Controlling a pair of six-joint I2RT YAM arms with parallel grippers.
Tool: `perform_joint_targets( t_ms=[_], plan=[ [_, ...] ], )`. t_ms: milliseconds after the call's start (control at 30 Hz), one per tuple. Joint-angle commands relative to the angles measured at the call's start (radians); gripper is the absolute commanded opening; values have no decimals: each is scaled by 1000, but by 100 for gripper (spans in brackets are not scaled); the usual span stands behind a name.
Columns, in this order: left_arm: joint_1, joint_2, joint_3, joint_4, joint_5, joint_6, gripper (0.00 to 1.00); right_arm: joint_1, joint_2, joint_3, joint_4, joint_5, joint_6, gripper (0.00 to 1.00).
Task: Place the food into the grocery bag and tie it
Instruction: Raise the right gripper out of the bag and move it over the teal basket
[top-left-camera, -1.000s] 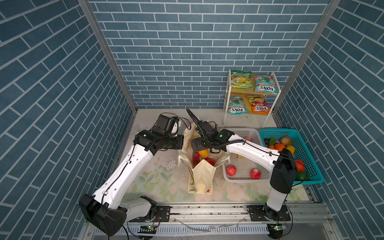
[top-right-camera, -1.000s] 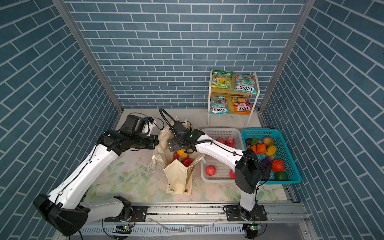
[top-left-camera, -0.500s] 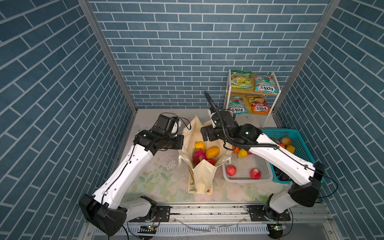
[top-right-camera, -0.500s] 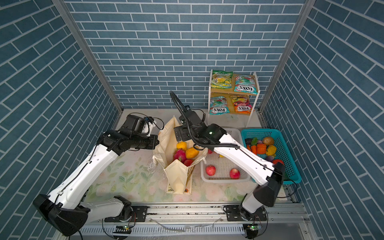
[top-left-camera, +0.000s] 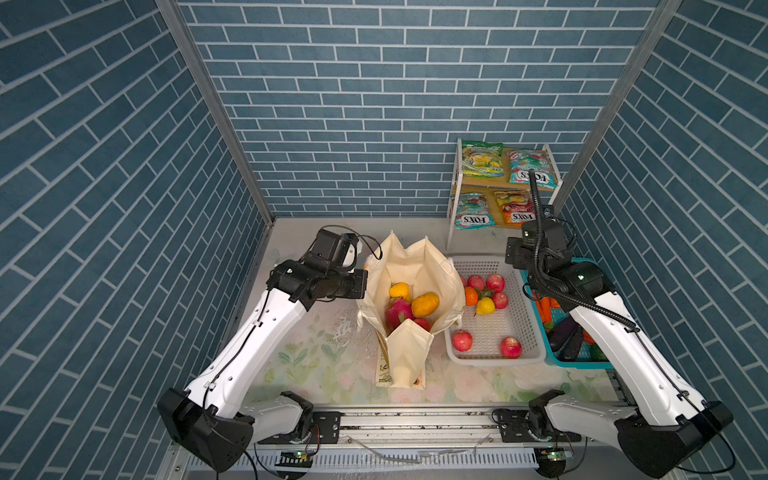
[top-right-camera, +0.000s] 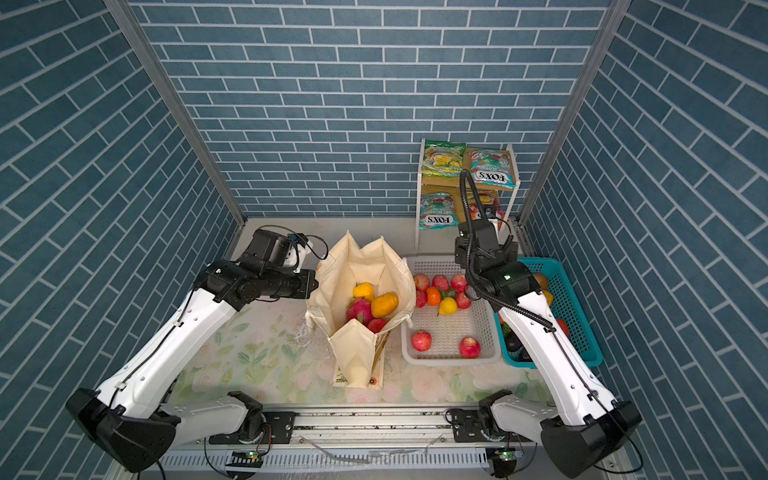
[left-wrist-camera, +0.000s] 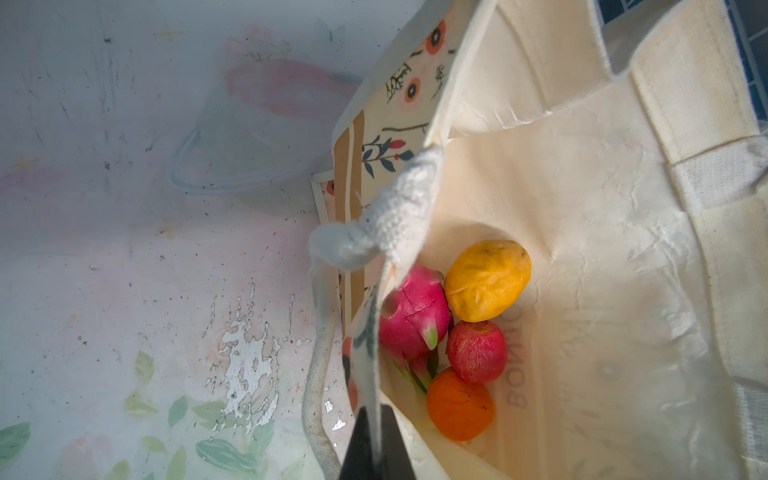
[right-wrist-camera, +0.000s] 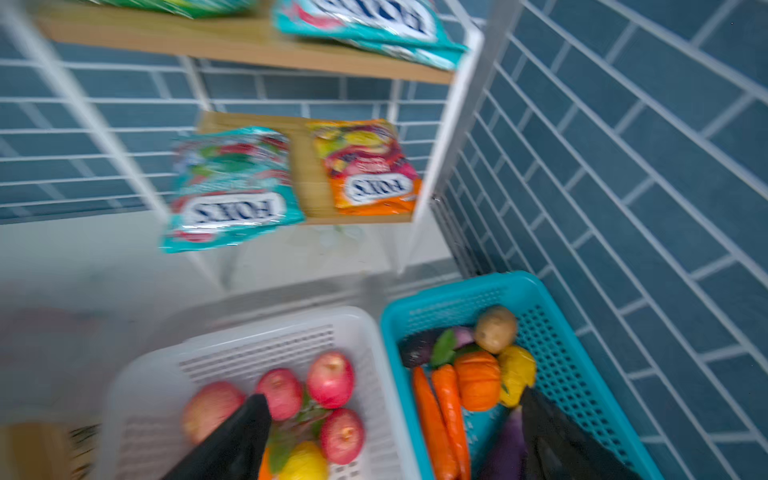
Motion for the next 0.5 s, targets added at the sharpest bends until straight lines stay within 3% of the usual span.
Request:
perform_joint_targets(
  t_ms=[0, 200, 467],
  plan=[
    [-7, 1, 20, -28, -13, 2, 0, -126, -1, -50, -68, -5, 70, 94],
    [-8, -4, 32, -53, -22, 3, 0, -359, 66, -118, -100, -87, 186, 92],
    [-10, -12, 47, -71, -25, 5, 0, -615, 192, -187, -61, -143, 182, 89]
  ],
)
